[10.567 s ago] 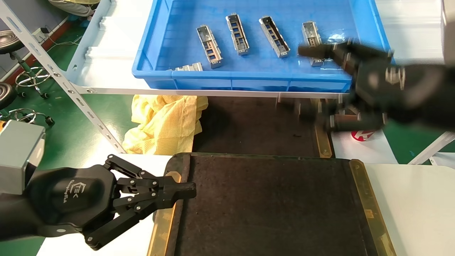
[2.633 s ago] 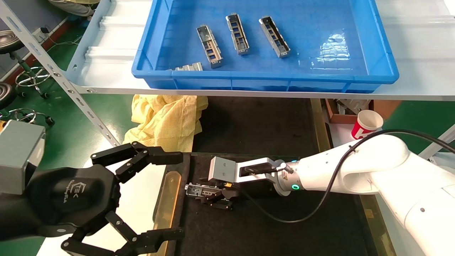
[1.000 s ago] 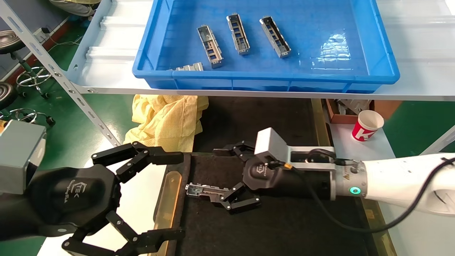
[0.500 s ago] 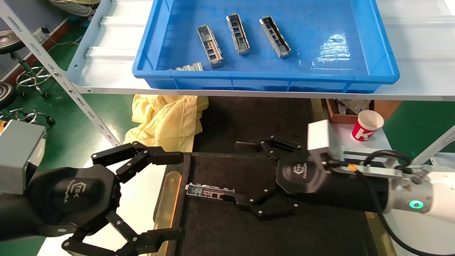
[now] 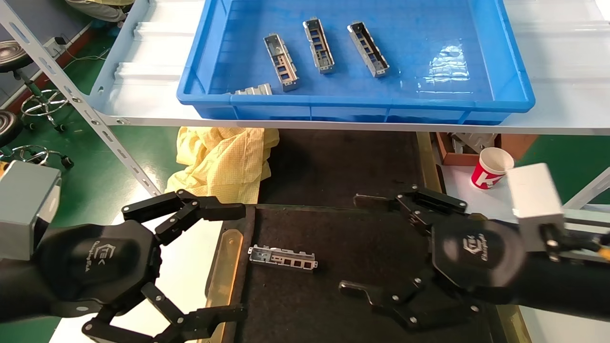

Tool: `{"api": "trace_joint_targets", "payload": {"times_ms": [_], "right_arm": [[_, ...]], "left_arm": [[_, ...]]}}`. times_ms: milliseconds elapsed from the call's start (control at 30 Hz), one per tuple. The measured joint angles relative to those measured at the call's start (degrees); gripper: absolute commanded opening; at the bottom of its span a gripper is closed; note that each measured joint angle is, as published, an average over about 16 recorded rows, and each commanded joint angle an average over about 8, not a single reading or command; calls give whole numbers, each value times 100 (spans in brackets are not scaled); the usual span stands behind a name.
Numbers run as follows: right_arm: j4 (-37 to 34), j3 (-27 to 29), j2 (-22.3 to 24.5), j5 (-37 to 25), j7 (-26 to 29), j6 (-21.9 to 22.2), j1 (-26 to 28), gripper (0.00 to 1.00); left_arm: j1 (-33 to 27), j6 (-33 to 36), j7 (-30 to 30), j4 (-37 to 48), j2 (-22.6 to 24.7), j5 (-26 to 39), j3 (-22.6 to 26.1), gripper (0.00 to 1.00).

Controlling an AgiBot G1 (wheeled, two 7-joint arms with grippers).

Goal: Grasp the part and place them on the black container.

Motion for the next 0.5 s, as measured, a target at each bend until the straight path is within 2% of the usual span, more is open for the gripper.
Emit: {"api": "trace_joint_targets", "payload": {"times_ms": [267,500], "right_arm": [[626,539,468,122,352,-170,-353,100],[885,763,661,179,486,-242,-500,100]], "left_arm": [[0,-1,1,0,0,-1,1,100],[1,-2,1,1,-1,-2,1,100]]}}
